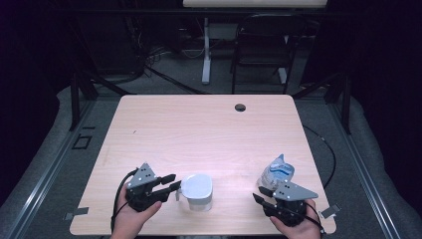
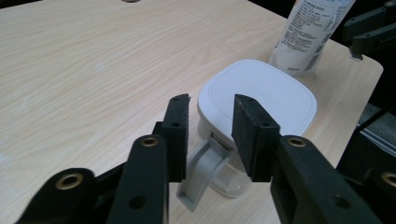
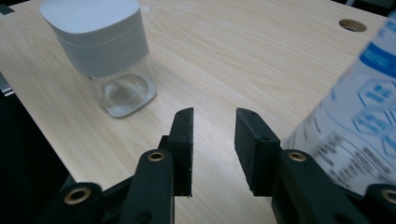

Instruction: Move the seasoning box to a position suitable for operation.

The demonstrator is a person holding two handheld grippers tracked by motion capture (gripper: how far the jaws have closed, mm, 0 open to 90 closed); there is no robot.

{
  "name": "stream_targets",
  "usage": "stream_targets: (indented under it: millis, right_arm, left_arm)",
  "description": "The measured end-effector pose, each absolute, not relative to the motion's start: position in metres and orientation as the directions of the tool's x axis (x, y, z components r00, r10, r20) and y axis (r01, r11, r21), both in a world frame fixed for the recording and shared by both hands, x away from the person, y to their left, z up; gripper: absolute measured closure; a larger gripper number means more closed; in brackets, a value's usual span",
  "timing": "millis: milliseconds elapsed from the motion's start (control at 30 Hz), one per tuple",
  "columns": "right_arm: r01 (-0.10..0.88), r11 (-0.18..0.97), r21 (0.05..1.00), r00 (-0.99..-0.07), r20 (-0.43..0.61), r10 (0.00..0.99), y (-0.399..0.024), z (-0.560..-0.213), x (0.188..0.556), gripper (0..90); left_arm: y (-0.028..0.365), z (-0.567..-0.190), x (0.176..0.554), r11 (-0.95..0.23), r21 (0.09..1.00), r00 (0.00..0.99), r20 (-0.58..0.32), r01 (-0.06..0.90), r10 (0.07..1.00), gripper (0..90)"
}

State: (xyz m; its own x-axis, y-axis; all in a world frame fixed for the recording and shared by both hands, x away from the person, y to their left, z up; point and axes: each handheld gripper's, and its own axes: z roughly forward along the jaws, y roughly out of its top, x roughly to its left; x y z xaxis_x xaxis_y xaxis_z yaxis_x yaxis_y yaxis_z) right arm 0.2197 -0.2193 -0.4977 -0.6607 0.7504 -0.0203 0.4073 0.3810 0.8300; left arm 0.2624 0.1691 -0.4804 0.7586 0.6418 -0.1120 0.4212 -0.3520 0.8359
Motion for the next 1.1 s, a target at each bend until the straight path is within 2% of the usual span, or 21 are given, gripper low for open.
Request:
stream_targets:
  millis: [167, 267, 567, 633, 733, 1000, 1100]
  right_arm:
    - [0.393, 0.397, 0.829, -0.685, -0.023, 0.728, -0.203, -0.493, 0.23, 69.0]
    - [0.392, 0.402, 0.827, -0.695, -0.02, 0.719, -0.198, -0.492, 0.234, 68.7]
    - [0.372, 0.389, 0.842, -0.721, -0.002, 0.693, -0.181, -0.486, 0.25, 70.3]
    - [0.353, 0.384, 0.853, -0.728, -0.008, 0.685, -0.174, -0.484, 0.252, 66.5]
    - [0.345, 0.387, 0.855, -0.732, -0.014, 0.681, -0.169, -0.485, 0.253, 66.2]
    - [0.335, 0.408, 0.849, -0.752, -0.02, 0.659, -0.15, -0.481, 0.259, 72.0]
    - [0.334, 0.413, 0.847, -0.76, -0.017, 0.649, -0.142, -0.472, 0.268, 78.3]
  left_arm:
    - [0.162, -0.47, 0.268, -0.379, 0.826, 0.767, -0.097, 0.417, 0.634, 84.6]
    - [0.16, -0.468, 0.27, -0.385, 0.824, 0.774, -0.098, 0.416, 0.625, 90.0]
    - [0.157, -0.476, 0.266, -0.391, 0.827, 0.776, -0.083, 0.404, 0.625, 90.0]
    - [0.156, -0.479, 0.267, -0.403, 0.821, 0.775, -0.073, 0.404, 0.627, 90.0]
    - [0.156, -0.48, 0.267, -0.408, 0.818, 0.777, -0.072, 0.404, 0.626, 90.0]
    - [0.151, -0.484, 0.266, -0.443, 0.807, 0.788, -0.045, 0.391, 0.614, 90.0]
    - [0.15, -0.484, 0.267, -0.441, 0.808, 0.789, -0.046, 0.39, 0.613, 90.0]
